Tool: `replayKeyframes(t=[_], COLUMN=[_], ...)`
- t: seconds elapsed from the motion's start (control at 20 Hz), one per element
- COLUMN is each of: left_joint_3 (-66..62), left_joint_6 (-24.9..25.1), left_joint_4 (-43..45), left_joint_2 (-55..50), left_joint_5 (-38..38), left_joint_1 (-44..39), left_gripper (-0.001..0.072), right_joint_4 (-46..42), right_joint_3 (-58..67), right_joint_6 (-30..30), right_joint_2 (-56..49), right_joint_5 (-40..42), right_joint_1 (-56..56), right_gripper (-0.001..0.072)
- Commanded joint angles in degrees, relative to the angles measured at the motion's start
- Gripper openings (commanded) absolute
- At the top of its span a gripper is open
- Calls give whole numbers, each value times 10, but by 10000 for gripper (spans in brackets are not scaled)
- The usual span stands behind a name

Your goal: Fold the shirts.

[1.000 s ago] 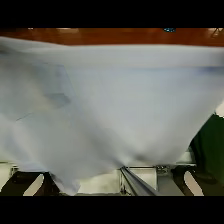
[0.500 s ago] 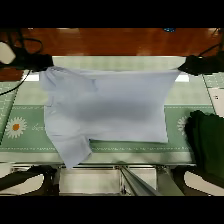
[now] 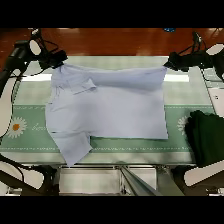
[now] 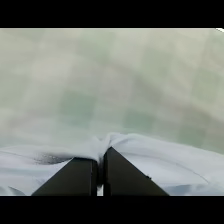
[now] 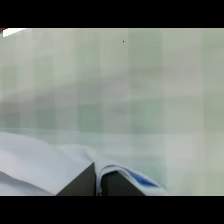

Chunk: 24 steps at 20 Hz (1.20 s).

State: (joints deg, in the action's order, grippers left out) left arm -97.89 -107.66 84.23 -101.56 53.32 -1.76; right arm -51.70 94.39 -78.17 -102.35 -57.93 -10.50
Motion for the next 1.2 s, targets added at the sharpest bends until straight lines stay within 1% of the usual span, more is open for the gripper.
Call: replayKeyframes(t=[0.0, 0.05, 0.1, 0.15, 0.2, 0.25, 0.45, 0.55, 0.85, 1.05, 1.1, 1.15], left_joint_3=[-50, -51, -50, -41, -26, -6, 88, 114, 125, 125, 125, 125], left_joint_6=[116, 152, 173, 189, 200, 200, 201, 211, 211, 219, 217, 215], left_joint_4=[-18, -18, -18, -18, -18, -18, -25, -24, -24, -24, -24, -24], left_joint_2=[-9, -6, -6, -6, -6, -6, -6, -6, -6, -6, -6, -5], left_joint_5=[143, 190, 236, 271, 288, 293, 293, 299, 310, 335, 342, 351], left_joint_1=[24, 33, 42, 49, 53, 56, 57, 57, 57, 57, 57, 57], left_gripper=[22, 22, 22, 22, 22, 22, 22, 22, 22, 23, 50, 274], right_joint_4=[-10, -14, -24, -44, -67, -87, -85, -88, -87, -88, -86, -84], right_joint_3=[17, 17, 17, 15, 7, -8, -82, -104, -120, -120, -120, -120], right_joint_6=[10, 19, 26, 25, 25, 24, 24, 24, 24, 24, 23, 21], right_joint_2=[-3, 4, 8, 9, 9, 9, 8, 8, 8, 8, 8, 9], right_joint_5=[-77, -112, -148, -181, -196, -202, -187, -179, -184, -193, -192, -194], right_joint_1=[-17, -24, -31, -35, -34, -32, -29, -28, -28, -28, -28, -28], right_gripper=[23, 23, 23, 23, 23, 23, 23, 23, 23, 24, 141, 403])
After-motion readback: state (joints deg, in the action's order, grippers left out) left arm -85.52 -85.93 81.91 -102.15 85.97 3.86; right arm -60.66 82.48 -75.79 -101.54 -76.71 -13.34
